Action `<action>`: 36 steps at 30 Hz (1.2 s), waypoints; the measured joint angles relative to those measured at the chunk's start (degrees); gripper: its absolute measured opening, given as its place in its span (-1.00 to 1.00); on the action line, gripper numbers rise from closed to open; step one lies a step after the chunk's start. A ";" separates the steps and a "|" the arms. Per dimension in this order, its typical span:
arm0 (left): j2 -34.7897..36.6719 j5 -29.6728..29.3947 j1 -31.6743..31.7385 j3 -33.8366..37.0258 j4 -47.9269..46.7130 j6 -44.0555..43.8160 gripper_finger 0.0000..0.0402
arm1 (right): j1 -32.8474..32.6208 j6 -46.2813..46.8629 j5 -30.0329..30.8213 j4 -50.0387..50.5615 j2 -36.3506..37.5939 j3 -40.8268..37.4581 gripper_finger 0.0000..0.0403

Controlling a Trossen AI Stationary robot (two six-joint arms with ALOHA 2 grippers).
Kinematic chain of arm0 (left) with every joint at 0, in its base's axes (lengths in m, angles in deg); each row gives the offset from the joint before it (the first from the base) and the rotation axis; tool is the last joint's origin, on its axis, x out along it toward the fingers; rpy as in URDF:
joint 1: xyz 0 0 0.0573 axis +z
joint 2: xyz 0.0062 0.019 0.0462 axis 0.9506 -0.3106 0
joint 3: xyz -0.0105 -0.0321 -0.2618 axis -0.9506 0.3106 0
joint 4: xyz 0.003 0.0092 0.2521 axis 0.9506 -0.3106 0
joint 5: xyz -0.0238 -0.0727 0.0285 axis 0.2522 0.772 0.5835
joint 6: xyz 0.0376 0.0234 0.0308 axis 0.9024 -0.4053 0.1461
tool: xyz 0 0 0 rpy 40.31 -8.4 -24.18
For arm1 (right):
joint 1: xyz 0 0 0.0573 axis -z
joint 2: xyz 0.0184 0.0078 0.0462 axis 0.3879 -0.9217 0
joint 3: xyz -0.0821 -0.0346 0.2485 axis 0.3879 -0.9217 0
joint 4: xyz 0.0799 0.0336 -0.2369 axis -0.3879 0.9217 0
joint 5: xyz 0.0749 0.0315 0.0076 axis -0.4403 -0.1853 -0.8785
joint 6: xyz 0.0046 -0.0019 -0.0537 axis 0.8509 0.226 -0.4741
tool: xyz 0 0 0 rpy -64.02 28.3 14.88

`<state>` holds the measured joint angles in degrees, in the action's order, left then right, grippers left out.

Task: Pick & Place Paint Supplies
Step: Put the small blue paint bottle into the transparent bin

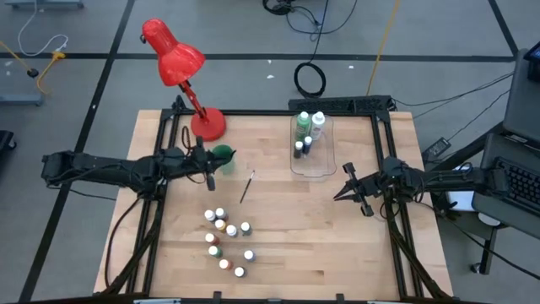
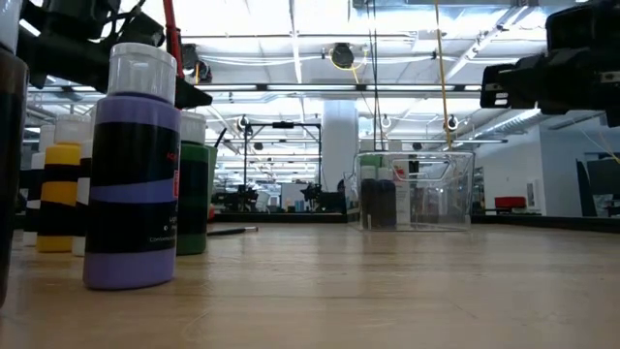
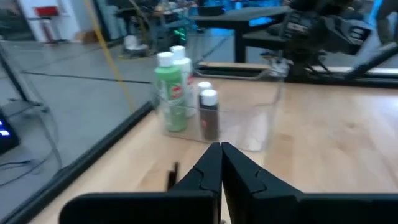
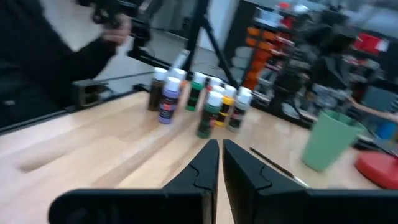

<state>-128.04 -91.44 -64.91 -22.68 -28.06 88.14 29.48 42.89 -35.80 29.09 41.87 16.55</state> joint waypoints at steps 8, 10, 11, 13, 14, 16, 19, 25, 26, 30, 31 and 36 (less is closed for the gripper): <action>0.04 -0.17 0.27 0.09 0.61 1.40 -0.99 | -4.09 6.66 14.84 -12.30 -10.30 6.18 -0.92; 0.07 -0.22 0.27 0.09 0.89 1.46 -0.96 | -6.44 7.75 20.54 -10.90 -16.12 11.67 -0.92; 0.06 -0.26 0.27 0.09 0.62 1.44 -0.94 | -7.54 8.05 23.25 -10.94 -19.35 14.20 -0.92; 0.02 -0.24 0.27 0.11 0.56 1.50 -0.93 | -9.21 8.67 26.30 -10.69 -27.29 19.39 -0.92; 0.02 -0.24 0.27 0.11 0.72 1.51 -0.92 | -9.93 8.69 26.24 -10.36 -31.43 21.96 -0.92; 0.02 -0.26 0.33 0.11 1.05 1.51 -0.92 | -11.21 8.47 23.63 -10.05 -38.94 26.76 -0.92; 0.02 -0.69 0.38 0.11 1.77 1.51 -0.94 | -12.88 9.71 19.47 -11.59 -48.92 34.55 -0.92; 0.02 -0.75 0.40 0.09 1.67 1.52 -0.98 | -17.17 8.89 8.13 -12.25 -64.41 45.12 -0.78; 0.01 -0.83 0.42 0.09 1.38 1.74 -0.97 | -17.93 8.43 7.04 -13.12 -66.40 46.78 -0.72; 0.00 -1.69 0.44 0.09 -0.41 4.03 -0.92 | -19.98 7.22 6.23 -14.84 -73.93 53.24 -0.42; 0.00 -1.80 0.44 0.09 -0.57 4.50 -0.92 | -20.12 7.17 6.18 -14.65 -75.57 54.91 -0.34; 0.00 -1.83 0.49 0.09 -1.66 5.15 -0.98 | -20.81 7.08 0.48 -14.71 -81.14 61.18 0.01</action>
<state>-128.04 -93.27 -64.42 -22.59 -29.72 93.29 8.67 49.97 -35.31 14.38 -39.27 77.73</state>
